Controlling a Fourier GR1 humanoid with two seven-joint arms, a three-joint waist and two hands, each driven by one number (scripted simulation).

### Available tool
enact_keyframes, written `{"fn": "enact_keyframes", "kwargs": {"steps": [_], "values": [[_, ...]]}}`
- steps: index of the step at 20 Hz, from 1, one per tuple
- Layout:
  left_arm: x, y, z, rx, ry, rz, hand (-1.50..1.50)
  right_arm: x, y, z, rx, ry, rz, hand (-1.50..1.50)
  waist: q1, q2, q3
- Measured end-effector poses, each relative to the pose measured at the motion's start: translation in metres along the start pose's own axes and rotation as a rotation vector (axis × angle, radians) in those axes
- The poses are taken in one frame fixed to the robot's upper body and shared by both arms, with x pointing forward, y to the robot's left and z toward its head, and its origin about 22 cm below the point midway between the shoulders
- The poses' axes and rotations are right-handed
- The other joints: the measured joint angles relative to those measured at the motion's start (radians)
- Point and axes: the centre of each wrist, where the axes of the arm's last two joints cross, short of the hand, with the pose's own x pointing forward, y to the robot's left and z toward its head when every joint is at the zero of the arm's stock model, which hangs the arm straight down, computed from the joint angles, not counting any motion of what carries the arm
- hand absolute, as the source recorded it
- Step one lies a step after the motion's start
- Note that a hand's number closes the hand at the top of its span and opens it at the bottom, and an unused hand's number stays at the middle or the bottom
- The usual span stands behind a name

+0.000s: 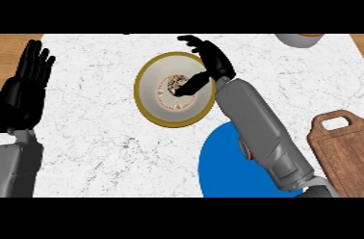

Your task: Pick the cupcake from the plate and place it in the bowl

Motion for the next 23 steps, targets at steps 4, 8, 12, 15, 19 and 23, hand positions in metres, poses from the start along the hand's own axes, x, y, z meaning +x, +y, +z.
{"fn": "enact_keyframes", "kwargs": {"steps": [4, 8, 12, 15, 19, 23], "values": [[0.005, 0.006, 0.003, 0.004, 0.007, -0.003, 0.00, -0.005, -0.009, -0.002, -0.148, -0.036, -0.101, -1.50, -0.008, -0.003, 0.000], [0.002, 0.009, 0.006, 0.011, 0.011, -0.007, 0.00, -0.019, -0.041, -0.005, -0.269, -0.019, -0.171, -1.50, -0.018, -0.004, 0.000], [-0.004, 0.010, 0.013, 0.016, 0.016, -0.009, 0.00, -0.049, -0.081, 0.003, -0.343, 0.006, -0.241, -1.50, -0.027, -0.005, 0.000], [0.002, 0.015, 0.011, 0.019, 0.011, -0.008, 0.00, -0.076, -0.111, 0.015, -0.379, 0.003, -0.286, -1.50, -0.028, -0.005, 0.000], [0.001, 0.011, 0.010, 0.018, 0.009, -0.007, 0.00, -0.112, -0.147, 0.034, -0.400, -0.005, -0.334, -1.50, -0.026, -0.003, 0.001], [0.000, 0.016, 0.010, 0.016, 0.010, -0.009, 0.00, -0.147, -0.179, 0.061, -0.411, -0.011, -0.356, -1.50, -0.020, 0.001, 0.001]]}}
